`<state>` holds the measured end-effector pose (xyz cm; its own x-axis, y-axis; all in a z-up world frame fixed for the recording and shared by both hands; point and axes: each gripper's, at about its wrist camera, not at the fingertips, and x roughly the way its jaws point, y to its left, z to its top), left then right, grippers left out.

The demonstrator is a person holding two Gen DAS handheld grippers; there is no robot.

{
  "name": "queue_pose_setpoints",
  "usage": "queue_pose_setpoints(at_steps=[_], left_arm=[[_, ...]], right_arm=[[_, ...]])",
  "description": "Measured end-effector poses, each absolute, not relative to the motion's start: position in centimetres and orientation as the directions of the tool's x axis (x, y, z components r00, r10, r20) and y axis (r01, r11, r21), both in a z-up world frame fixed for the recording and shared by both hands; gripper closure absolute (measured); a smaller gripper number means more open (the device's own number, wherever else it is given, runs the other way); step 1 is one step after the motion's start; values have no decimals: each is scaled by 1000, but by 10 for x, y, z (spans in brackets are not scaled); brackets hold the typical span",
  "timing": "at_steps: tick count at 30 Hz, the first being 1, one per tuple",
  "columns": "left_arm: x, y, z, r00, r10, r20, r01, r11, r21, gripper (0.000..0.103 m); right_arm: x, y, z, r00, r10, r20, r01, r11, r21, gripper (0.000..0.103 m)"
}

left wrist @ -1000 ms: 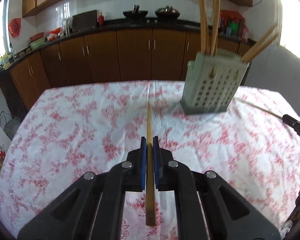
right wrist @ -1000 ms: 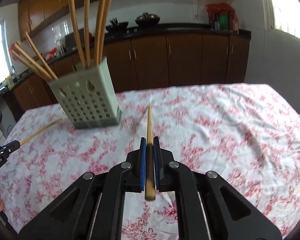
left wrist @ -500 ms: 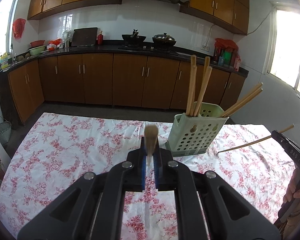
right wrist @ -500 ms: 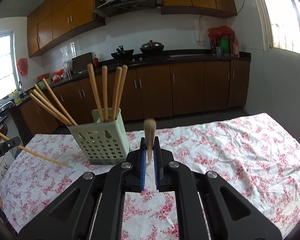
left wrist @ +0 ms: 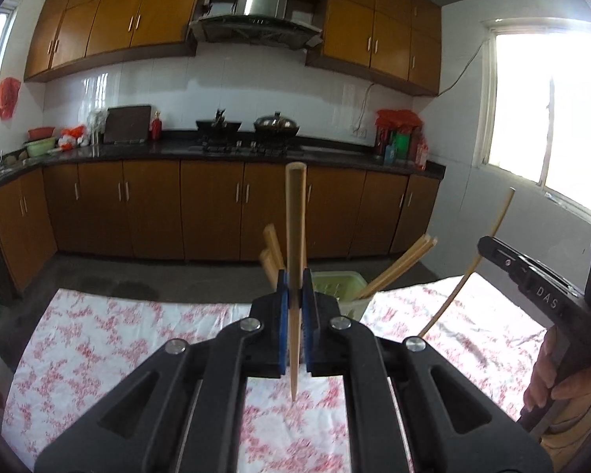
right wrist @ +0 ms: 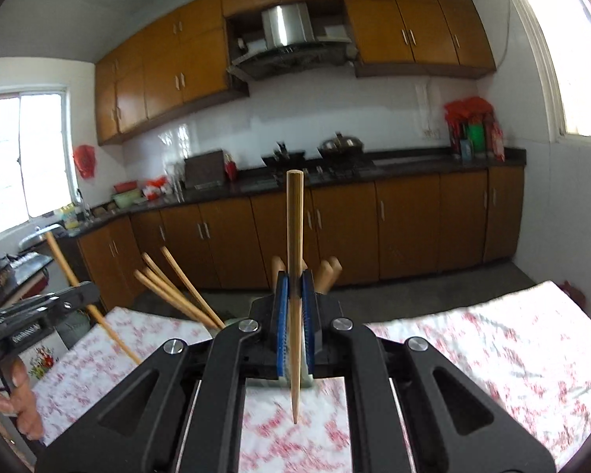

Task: Organize utensils
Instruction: 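Raise the left tool's chopstick over the holder while the right tool carries its chopstick there, then open the left tool over the holder while the right tool drops its chopstick in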

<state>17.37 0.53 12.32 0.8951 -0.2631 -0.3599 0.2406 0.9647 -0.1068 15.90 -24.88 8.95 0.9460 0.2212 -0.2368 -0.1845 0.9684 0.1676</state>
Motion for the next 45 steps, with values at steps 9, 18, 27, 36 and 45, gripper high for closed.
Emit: queue_pose_setpoints(at_steps=[9,18,27,36,45], left_arm=[[203,-22,178,943,-263,-205,242,962,-123,95],[247,-34,171,963,-221,-151,203,971,-128,95],[276,-33,124,952,-217,-214,188,971,-151,95],[268,-24,123,954,-215,-210,187,972,-144,71],[203,16,130,963,-161,-215,129,979,-155,20]], right_arm=[[176,-235,128,966,241,-91,-223,959,175,95],[207,-233,122,976,213,-44,-201,961,191,95],[234,-226,88,972,197,-128,-172,968,181,95],[226,-234,91,966,197,-166,-168,970,176,72],[175,-253,112,978,160,-134,-142,981,136,34]])
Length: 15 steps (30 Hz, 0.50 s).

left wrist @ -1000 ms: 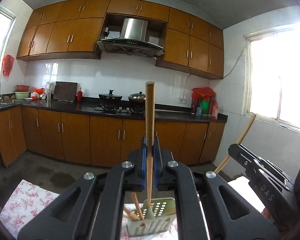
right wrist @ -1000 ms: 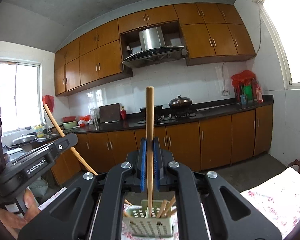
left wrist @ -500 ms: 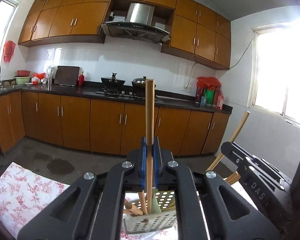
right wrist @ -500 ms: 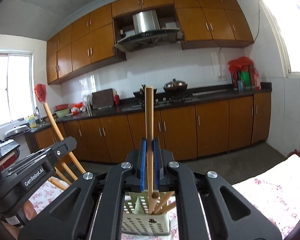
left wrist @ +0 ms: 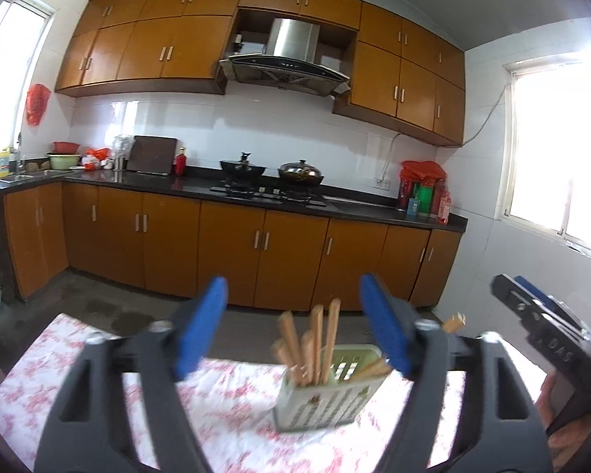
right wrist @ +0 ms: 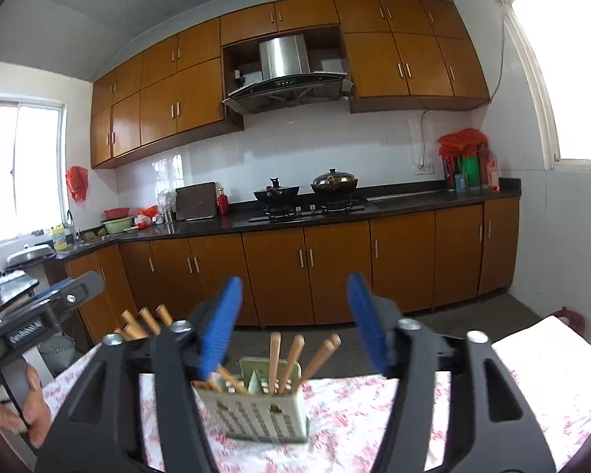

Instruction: Organize utensils

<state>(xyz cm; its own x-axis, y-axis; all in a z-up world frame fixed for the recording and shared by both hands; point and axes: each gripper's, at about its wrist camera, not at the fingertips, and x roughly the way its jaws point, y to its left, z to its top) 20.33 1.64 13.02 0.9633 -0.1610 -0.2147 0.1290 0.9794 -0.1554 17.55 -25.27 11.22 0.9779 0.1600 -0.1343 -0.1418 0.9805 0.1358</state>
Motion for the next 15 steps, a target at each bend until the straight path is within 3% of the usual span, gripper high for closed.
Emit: queue_pose_setpoints(at_steps=[2,5,9,15], left_arm=[[180,25,125,963,-153,-222,122,981,-149,9],[143,33,113,963,-133,-233,105,986,-127,4],[99,39,90,964,-86,-251,59,992,-116,4],[52,33,46,953,-39,-299,26,999,-47,4]], right_arm=[[157,-252,109,977,159,-141,-143,983,117,12],[131,-246,98,976,154,-156,-145,987,71,2],[99,-230,74,975,118,-187,-121,993,-5,2],[73,-218,40,950,115,-291,-120,993,4,2]])
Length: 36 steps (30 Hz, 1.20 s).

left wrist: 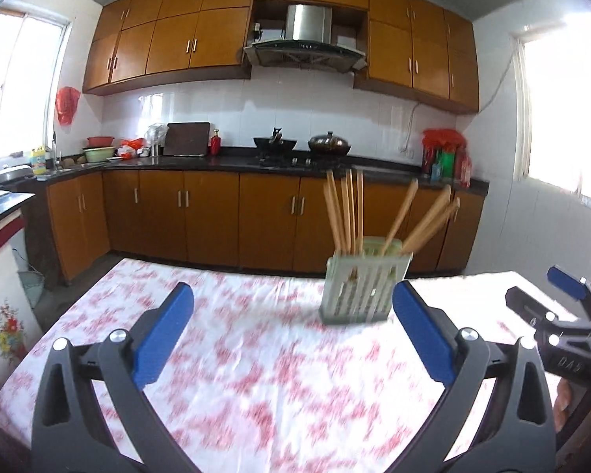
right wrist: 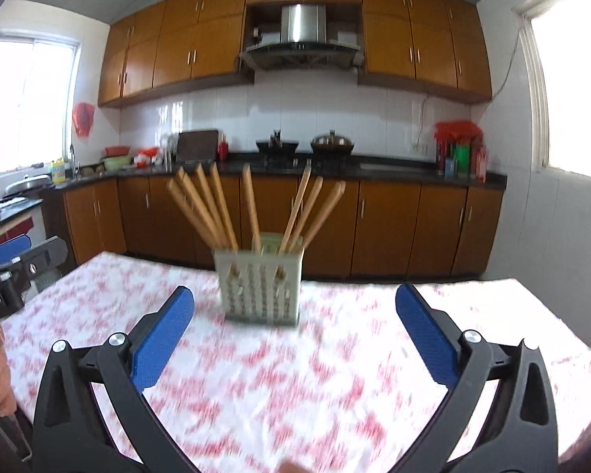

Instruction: Organize utensils

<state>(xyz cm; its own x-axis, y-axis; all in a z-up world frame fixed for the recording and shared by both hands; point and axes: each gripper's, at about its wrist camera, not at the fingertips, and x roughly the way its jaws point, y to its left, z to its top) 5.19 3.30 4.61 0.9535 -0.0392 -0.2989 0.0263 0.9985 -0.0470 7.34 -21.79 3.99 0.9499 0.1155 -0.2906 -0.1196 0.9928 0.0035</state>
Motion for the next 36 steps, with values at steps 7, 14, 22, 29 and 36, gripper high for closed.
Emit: queue_pose_setpoints(at_steps=[7,14,22,29,36], left_arm=[[21,19,16,948,-19,-317,32,999,35,4],[15,12,5,941,-9,-337,25,999,42,4],[16,11,-9,925,-9,-379,23,999,31,4],[17,12,-14,916,-16,-400,24,1000,15,4],[17,10,-14,915,-22,-403,30,999,13,4]], right_arm=[[50,-211,10,940,91,-330,-94,996,9,2],[31,-207,-12,939,80,-333,-85,996,-2,2],[30,-209,-26,920,73,-385,-68,997,26,2],[29,-210,-30,913,75,-400,-66,997,37,2],[29,-208,-29,912,75,-403,-66,997,36,2]])
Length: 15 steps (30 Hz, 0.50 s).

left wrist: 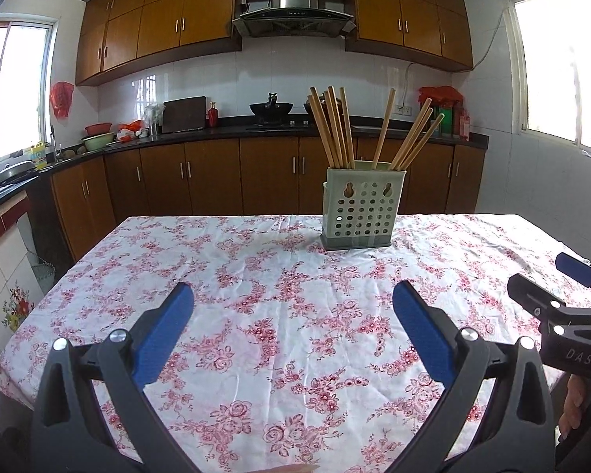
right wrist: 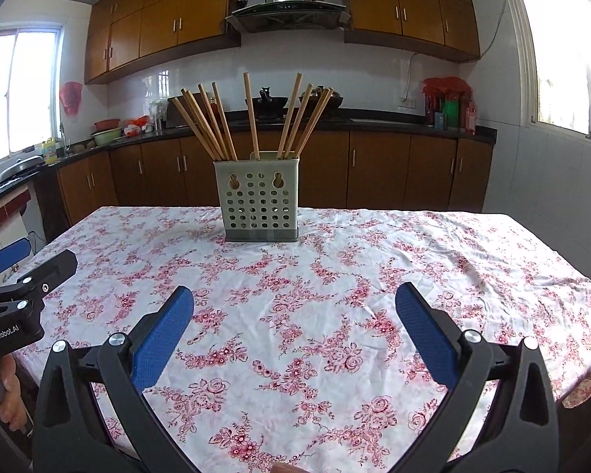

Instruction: Organize utensils

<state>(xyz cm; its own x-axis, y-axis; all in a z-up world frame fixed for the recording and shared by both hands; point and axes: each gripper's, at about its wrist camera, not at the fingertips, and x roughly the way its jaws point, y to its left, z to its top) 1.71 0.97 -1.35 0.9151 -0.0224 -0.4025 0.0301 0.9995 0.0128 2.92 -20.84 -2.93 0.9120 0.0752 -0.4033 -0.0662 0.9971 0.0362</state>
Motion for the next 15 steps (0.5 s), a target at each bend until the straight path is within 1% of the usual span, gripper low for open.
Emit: queue_pose_setpoints(at_steps=[15], left_arm=[[19,9,-15,910,-24,-413,30,1000,6,4]], right_arm=[[31,-212,-30,906,74,-416,-57,997,54,2]])
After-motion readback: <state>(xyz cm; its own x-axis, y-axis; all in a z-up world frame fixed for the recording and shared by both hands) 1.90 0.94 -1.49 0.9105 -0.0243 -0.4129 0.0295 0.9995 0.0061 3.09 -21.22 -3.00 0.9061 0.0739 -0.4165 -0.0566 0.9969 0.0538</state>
